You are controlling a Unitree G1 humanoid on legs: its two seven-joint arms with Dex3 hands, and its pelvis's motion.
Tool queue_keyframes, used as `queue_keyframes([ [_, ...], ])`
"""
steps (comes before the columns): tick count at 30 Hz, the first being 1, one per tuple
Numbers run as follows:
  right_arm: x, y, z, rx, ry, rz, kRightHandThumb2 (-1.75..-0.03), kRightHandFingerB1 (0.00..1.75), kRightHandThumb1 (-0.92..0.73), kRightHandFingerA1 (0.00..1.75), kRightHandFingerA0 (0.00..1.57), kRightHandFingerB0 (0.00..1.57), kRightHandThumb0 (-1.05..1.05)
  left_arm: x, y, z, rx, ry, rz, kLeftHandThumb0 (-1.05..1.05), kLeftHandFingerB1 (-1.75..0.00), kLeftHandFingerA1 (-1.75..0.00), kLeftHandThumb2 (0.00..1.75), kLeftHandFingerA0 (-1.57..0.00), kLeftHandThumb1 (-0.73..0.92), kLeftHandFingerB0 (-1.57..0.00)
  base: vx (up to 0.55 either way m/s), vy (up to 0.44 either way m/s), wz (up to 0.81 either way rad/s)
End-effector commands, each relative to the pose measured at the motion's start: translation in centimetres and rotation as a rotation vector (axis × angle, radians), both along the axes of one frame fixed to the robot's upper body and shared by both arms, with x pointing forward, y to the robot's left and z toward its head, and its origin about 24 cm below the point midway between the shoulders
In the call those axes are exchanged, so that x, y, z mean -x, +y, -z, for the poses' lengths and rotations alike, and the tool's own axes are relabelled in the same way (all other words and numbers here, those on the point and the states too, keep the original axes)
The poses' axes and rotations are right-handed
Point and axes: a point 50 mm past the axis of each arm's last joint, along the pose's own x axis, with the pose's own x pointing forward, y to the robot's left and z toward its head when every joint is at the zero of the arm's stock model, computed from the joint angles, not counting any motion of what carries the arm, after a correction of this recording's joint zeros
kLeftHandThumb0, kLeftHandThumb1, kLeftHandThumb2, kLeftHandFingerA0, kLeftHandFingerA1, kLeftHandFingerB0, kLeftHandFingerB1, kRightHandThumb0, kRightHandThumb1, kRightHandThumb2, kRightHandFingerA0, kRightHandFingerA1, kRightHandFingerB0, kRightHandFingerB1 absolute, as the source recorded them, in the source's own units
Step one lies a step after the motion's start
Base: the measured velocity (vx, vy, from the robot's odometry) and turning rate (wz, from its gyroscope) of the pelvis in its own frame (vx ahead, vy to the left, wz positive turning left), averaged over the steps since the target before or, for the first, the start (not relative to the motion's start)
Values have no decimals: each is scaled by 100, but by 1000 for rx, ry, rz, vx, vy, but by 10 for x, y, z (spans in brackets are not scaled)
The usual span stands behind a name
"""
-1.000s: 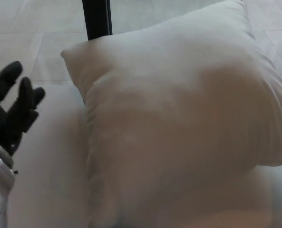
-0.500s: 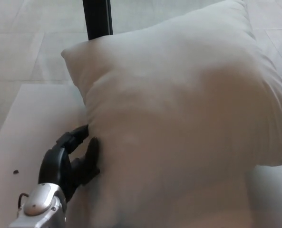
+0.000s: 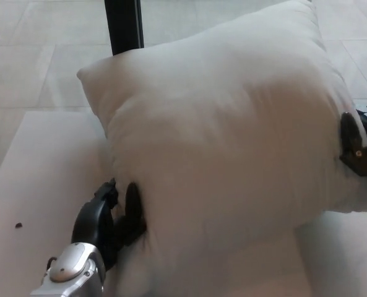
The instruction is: The robot uses its left hand to press on the left side of the pillow kept in the middle of the desk and uses its right hand to lift up and the right side of the pillow and turn it over
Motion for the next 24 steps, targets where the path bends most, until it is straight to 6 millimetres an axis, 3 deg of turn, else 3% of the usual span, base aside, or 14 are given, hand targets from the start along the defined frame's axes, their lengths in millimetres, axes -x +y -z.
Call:
queue_keyframes([
  [1, -3, 39, -17, 104, -9, -226, -68, 31, -91, 41, 18, 17, -101, 4, -15, 18, 14, 113, -13, -105, -9, -39, 106, -4, 72, 0, 0, 0, 0],
  [2, -4, 50, -21, 114, -14, -267, -113, 42, -68, 50, 9, 7, -96, 2, -18, 18, -11, 98, -20, -105, -10, -37, 104, 0, 72, 0, 0, 0, 0],
  [3, -6, 59, -24, 106, -21, -305, -102, 50, -32, 52, 1, 0, -40, 0, -18, 16, -21, 92, -27, -105, -10, -25, 102, -5, 71, 0, 0, 0, 0],
  [4, -6, 68, -26, 132, -30, -352, -117, 40, -71, 53, 10, 6, -96, 0, -21, 16, -14, 95, -23, -100, -15, -24, 102, -3, 68, 0, 0, 0, 0],
  [8, -4, 84, -25, 171, -35, -430, -103, 50, -34, 52, 1, 0, -39, -5, -30, 13, -41, 76, 17, -90, 0, -27, 89, -2, 63, 0, 0, 0, 0],
  [9, -3, 88, -24, 184, -33, -448, -68, 29, -91, 45, 15, 12, -103, -6, -33, 12, -43, 72, 22, -102, -14, -41, 102, -6, 69, 0, 0, 0, 0],
  [13, 3, 104, -16, 196, -32, -491, -111, 43, -70, 62, 37, 10, -105, -8, -39, 8, -62, 64, 32, -84, 0, -61, 63, -4, 78, 0, 0, 0, 0],
  [14, 4, 107, -13, 204, -33, -493, -114, 45, -68, 117, 64, 10, -102, -8, -40, 8, -65, 66, 33, -81, 0, -59, 63, -4, 78, 0, 0, 0, 0],
  [15, 6, 111, -9, 216, -36, -497, -66, 32, -84, 110, 44, 18, -99, -8, -41, 10, -60, 72, 29, -98, -10, -60, 95, -14, 65, 0, 0, 0, 0],
  [17, 10, 121, -2, 253, -31, -526, -102, 50, -34, 55, 4, 0, -40, -6, -46, 13, -68, 58, 55, -101, -5, -56, 95, -9, 68, 0, 0, 0, 0],
  [19, 12, 127, 2, 251, -26, -545, -65, 33, -82, 46, 13, 15, -93, -6, -50, 14, -89, 59, 61, -60, -27, -63, 71, -16, 92, -2, 0, 0, 0],
  [20, 14, 136, 9, 255, -17, -572, -88, 42, -63, 52, 9, 14, -98, -7, -60, 15, -136, 60, 74, -64, -44, -72, 67, -25, 90, -25, 0, 0, 0],
  [21, 17, 143, 13, 295, -18, -593, -99, 50, -29, 55, 3, 0, -40, -7, -69, 15, -235, 40, 158, -84, -59, -119, 67, -35, 89, -23, 0, 0, 0],
  [24, 23, 157, 24, 298, 2, -630, -64, 37, -78, 45, 5, 18, -94, 1, -83, 21, -238, 38, 224, -77, -1, -95, 69, -31, 79, 0, 0, 0, 0],
])
